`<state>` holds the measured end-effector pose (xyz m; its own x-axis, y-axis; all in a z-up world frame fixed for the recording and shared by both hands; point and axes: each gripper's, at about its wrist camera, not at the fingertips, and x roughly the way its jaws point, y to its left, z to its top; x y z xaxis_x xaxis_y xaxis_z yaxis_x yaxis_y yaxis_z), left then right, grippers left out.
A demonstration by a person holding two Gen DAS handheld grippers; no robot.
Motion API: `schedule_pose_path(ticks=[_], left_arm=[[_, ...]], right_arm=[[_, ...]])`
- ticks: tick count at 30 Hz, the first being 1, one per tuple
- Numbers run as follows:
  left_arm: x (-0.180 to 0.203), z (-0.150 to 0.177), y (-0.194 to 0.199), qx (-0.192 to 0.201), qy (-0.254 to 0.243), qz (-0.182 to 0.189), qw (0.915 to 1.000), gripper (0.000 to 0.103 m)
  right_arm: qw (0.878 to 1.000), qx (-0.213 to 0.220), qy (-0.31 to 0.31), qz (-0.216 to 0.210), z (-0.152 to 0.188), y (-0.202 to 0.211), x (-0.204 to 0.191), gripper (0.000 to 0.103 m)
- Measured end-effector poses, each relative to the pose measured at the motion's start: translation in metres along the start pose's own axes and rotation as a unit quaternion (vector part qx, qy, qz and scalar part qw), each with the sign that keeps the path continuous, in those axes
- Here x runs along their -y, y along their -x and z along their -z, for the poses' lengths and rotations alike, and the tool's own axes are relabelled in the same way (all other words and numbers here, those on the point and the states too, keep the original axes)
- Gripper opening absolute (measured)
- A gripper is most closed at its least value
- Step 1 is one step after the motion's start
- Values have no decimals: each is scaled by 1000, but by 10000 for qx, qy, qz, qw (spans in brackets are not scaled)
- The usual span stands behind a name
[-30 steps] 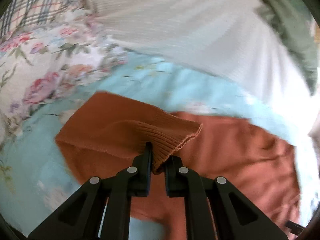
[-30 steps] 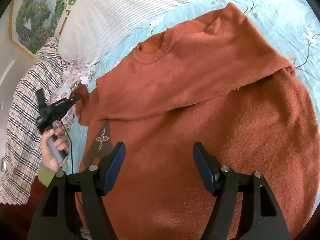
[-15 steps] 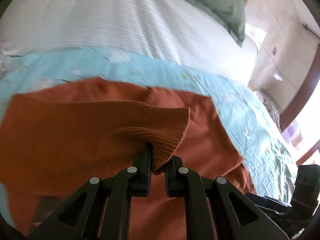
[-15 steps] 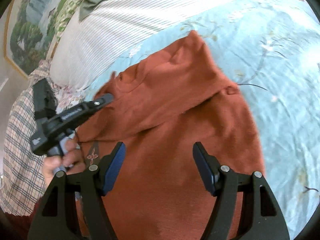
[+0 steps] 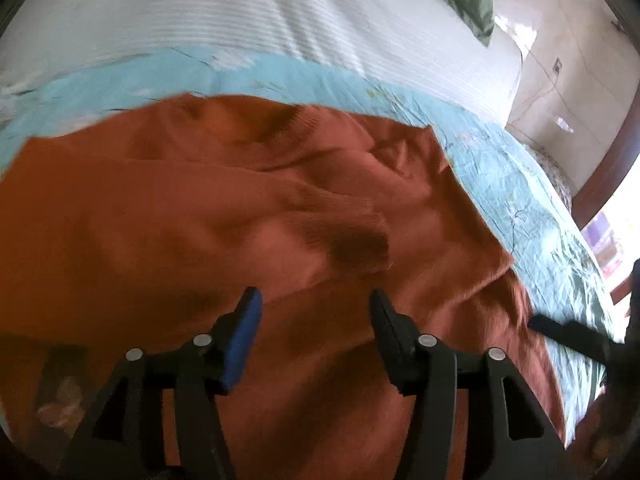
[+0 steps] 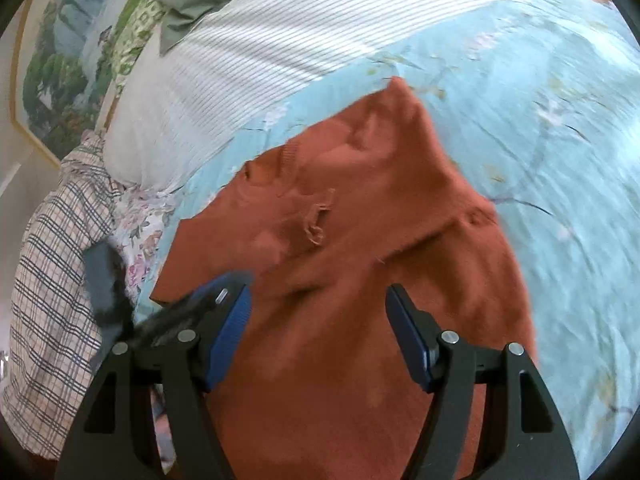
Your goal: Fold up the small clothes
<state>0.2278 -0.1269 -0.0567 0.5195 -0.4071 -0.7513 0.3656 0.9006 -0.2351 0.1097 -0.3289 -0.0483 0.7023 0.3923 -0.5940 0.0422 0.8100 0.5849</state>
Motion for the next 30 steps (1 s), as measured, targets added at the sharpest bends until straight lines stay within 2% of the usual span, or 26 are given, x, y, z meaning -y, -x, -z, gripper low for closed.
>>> schedule_pose_path(ticks=[3,5,7,9,11,12,13,15,17,21,24,26,28,30], left_arm=[[-31,18,32,147,234,-397,9988,62],[-61,29,49,204,520,-838,9949,62],[-97,40,66,260,948,-1362,9858,62],[-135,48,79,317,1396,-1929,9707,62],[-167,51,83,302,1768,-2182,9593,62],[-177,52,83,294,1881,-2213,9564,62],[-188,52,81,282,1993,-2236,9537,62],[-200,51,76,205,2067,-2218,9527,62],[-203,46,67,174,2067,-2234,9524,62],[-203,35,52,182,1868,-2373,9531,60],[-206,29,53,218,1827,-2387,9535,57],[-206,32,52,221,1826,-2410,9529,57],[-200,34,52,226,1771,-2474,9523,56],[-197,34,52,245,1706,-2480,9533,50]], right_arm=[[9999,-75,123,-54,-11,-23,-9,70],[9996,-163,215,-12,-20,-43,-14,70],[9994,-208,254,104,-27,-60,-16,70],[9990,-324,272,168,-34,-81,-17,70],[9985,-440,255,223,-39,-102,-18,69],[9981,-485,266,267,-41,-111,-17,58],[9977,-534,268,317,-44,-122,-17,38],[9968,-696,211,328,-47,-136,-15,11],[9972,-674,171,282,-52,-138,-17,7],[9998,-78,184,-36,-66,-96,-23,5],[9989,375,162,236,-73,-62,-9,5],[9981,373,20,499,-75,-56,11,5],[9980,213,-160,571,-73,-61,28,5],[9976,88,-150,677,-69,-66,35,5]])
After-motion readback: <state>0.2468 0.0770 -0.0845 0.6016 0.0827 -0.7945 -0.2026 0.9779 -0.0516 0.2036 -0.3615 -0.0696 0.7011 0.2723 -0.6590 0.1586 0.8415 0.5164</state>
